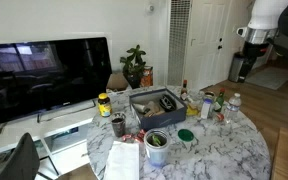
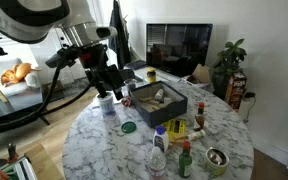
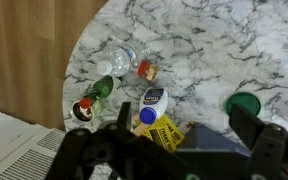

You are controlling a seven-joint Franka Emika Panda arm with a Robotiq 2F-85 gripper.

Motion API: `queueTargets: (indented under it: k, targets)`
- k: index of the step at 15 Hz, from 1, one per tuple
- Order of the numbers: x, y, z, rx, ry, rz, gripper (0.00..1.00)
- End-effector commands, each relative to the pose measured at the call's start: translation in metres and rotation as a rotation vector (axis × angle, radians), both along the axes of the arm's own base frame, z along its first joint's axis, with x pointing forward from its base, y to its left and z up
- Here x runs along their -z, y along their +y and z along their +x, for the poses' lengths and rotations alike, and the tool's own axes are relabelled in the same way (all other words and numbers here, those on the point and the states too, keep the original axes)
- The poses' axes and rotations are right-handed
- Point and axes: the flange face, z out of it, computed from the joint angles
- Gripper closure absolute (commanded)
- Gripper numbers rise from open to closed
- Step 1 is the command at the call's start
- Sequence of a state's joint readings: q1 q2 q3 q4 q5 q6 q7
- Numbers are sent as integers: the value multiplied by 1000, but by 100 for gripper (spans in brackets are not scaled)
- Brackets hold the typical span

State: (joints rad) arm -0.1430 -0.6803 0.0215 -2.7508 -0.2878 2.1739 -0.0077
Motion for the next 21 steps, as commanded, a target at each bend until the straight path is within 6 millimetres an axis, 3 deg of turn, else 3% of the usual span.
queueTargets:
  k: [1, 9, 11, 16, 18, 20, 21]
  targets:
    - [1, 0, -1, 0, 6, 1, 0]
    - [4, 0, -1, 0, 13, 2, 0]
    - [8, 38, 12, -59, 17, 22, 0]
    - [17, 172, 23, -209, 46, 104, 0]
    - [22, 214, 28, -214, 59, 124, 0]
    - [23, 245, 37, -210, 49, 124, 0]
    - [15, 221, 21, -226, 37, 97, 0]
